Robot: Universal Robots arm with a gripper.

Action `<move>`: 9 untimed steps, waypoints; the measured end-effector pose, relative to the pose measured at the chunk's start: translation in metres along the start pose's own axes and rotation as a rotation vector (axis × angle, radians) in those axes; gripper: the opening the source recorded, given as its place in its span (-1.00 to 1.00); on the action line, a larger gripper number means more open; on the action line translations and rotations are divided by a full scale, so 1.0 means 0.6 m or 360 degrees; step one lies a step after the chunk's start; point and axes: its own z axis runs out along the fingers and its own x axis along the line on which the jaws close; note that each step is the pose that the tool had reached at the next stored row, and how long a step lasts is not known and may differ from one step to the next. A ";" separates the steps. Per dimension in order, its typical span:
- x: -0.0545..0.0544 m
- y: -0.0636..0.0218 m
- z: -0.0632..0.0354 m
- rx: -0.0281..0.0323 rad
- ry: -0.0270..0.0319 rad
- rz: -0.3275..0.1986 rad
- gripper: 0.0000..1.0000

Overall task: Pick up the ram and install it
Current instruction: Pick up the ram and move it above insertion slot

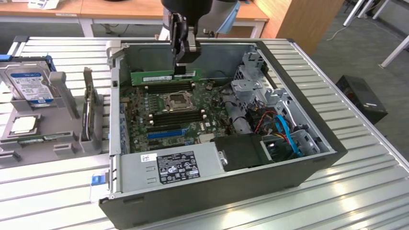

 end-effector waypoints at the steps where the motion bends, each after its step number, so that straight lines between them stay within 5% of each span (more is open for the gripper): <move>1: 0.000 -0.003 0.000 -0.00031 0.00000 0.0000 -0.76; 9: 0.001 -0.029 -0.001 -0.00282 -0.00007 0.0000 -0.76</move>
